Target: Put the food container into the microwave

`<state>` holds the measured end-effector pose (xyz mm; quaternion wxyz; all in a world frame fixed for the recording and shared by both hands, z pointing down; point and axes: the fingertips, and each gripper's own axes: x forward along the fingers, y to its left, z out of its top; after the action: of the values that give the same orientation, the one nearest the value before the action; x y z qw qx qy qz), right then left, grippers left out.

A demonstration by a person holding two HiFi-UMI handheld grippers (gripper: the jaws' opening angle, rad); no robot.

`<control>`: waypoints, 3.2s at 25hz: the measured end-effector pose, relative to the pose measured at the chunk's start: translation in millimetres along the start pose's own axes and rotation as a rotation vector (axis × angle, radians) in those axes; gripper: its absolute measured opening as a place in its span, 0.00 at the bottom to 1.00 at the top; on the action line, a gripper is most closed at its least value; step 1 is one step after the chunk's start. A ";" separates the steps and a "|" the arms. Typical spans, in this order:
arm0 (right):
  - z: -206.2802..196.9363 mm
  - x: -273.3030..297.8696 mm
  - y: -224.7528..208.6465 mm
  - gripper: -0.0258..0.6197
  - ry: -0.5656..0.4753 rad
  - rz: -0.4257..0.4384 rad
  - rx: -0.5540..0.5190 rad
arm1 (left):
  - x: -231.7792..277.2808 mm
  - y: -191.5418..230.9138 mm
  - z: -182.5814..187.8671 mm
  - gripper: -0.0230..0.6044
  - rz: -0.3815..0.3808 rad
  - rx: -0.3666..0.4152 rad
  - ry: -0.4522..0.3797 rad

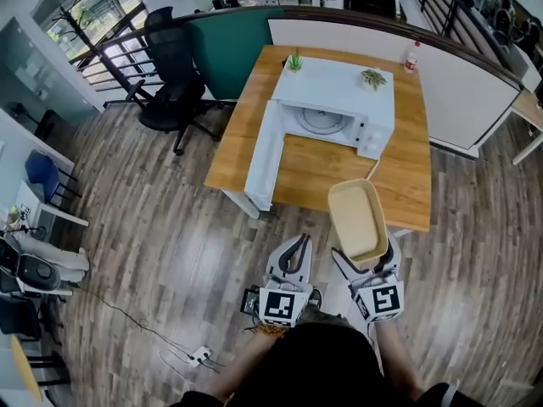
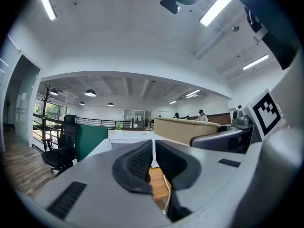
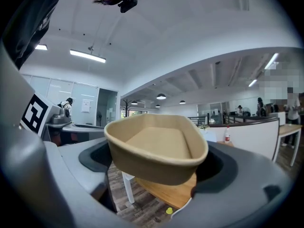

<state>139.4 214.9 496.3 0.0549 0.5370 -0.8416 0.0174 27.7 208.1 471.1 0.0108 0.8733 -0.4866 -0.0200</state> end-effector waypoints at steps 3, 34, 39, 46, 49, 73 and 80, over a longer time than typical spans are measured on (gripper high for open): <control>0.2 10.8 -7.2 0.86 0.012 -0.023 -0.010 | 12.6 8.8 -2.5 0.10 -0.009 -0.016 -0.009; 33.7 145.9 -7.1 0.86 0.044 -0.170 -0.049 | 111.1 141.6 27.9 0.10 -0.133 -0.043 -0.079; 33.3 171.2 7.0 0.86 0.043 -0.187 -0.035 | 109.7 170.9 25.1 0.10 -0.144 -0.044 -0.071; 35.2 202.0 28.7 0.86 0.033 -0.205 -0.018 | 104.1 203.5 19.4 0.10 -0.156 -0.040 -0.048; 33.3 208.6 30.2 0.86 0.037 -0.215 -0.006 | 103.2 209.4 17.0 0.10 -0.165 -0.036 -0.032; 41.9 269.1 -45.4 0.86 0.025 -0.146 -0.006 | 176.3 204.3 23.4 0.10 -0.120 0.005 -0.011; 46.3 279.8 -65.8 0.86 0.011 -0.105 -0.035 | 201.4 194.3 22.0 0.10 -0.092 0.021 -0.017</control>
<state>78.9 -69.3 479.4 0.0697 0.5791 -0.8122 0.0029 -32.5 -65.3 451.6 -0.0034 0.8947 -0.4461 -0.0227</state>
